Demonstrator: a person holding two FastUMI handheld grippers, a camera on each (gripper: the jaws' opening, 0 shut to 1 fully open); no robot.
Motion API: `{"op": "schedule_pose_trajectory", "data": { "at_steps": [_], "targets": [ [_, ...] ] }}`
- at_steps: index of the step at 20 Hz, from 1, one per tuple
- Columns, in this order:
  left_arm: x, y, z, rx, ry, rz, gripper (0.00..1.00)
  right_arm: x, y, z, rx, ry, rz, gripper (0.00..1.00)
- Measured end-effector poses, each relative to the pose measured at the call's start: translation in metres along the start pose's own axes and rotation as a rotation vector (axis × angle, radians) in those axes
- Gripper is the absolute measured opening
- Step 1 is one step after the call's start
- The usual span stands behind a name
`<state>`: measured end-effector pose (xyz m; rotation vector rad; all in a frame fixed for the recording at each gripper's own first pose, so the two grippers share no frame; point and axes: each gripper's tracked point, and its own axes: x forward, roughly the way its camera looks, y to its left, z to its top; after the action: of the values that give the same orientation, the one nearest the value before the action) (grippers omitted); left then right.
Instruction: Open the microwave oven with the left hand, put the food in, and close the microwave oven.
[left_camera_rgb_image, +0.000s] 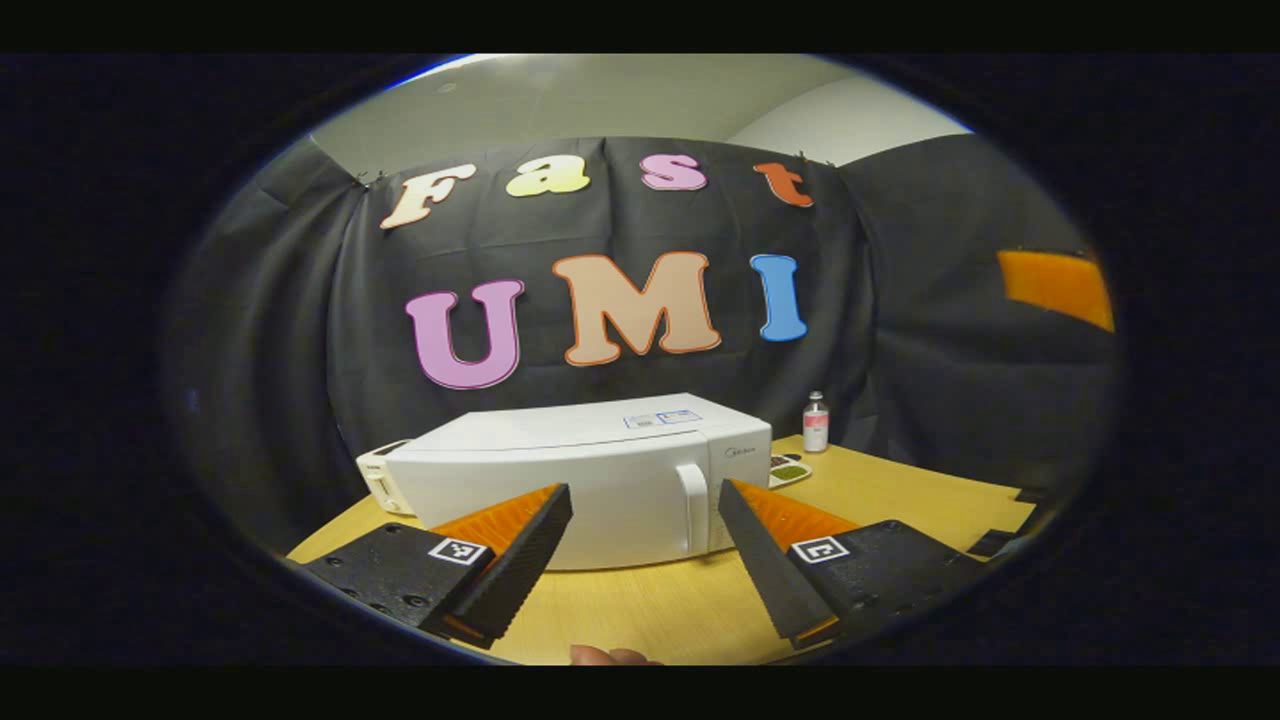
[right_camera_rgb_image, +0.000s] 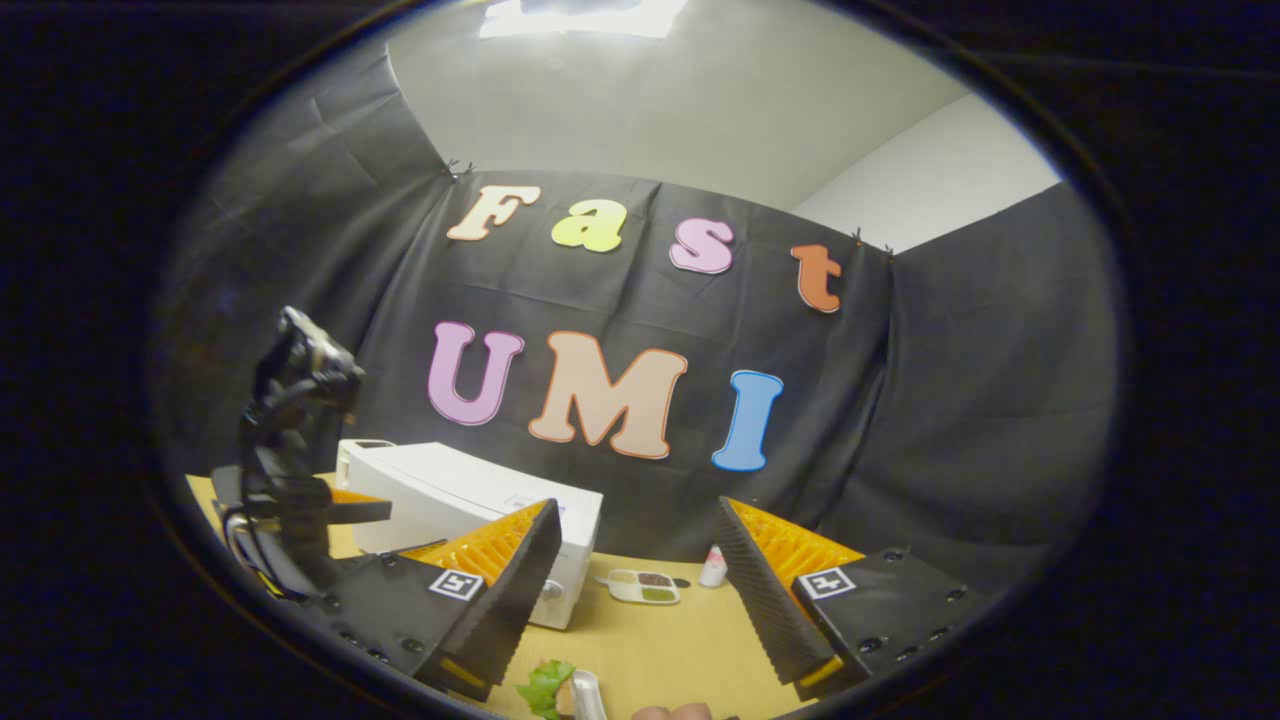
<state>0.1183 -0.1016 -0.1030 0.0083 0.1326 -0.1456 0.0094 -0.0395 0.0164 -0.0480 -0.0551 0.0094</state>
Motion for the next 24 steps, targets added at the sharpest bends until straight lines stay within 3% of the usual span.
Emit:
{"op": "schedule_pose_trajectory", "data": {
  "at_steps": [5, 12, 16, 18, 20, 21, 24],
  "targets": [
    [0.062, -0.028, -0.05, -0.014, 0.092, -0.028, 0.95, -0.004, -0.029, -0.01, -0.025, 0.048, -0.061, 0.98],
    [0.112, -0.04, -0.089, -0.035, 0.177, -0.037, 0.94, -0.019, -0.064, -0.017, -0.071, 0.105, -0.12, 0.97],
    [0.118, -0.047, -0.098, -0.063, 0.202, -0.043, 0.86, -0.025, -0.075, -0.024, -0.08, 0.143, -0.138, 0.97],
    [0.123, -0.045, -0.097, -0.065, 0.203, -0.038, 0.79, -0.024, -0.077, -0.023, -0.074, 0.151, -0.133, 0.97],
    [0.125, -0.046, -0.103, -0.073, 0.222, -0.035, 0.66, -0.023, -0.08, -0.021, -0.064, 0.152, -0.133, 0.97],
    [0.123, -0.039, -0.109, -0.045, 0.251, 0.0, 0.53, -0.024, -0.081, -0.024, -0.064, 0.157, -0.133, 0.97],
    [0.126, -0.045, -0.109, -0.082, 0.242, -0.054, 0.22, -0.024, -0.082, -0.023, -0.066, 0.167, -0.119, 0.97]
  ]
}}
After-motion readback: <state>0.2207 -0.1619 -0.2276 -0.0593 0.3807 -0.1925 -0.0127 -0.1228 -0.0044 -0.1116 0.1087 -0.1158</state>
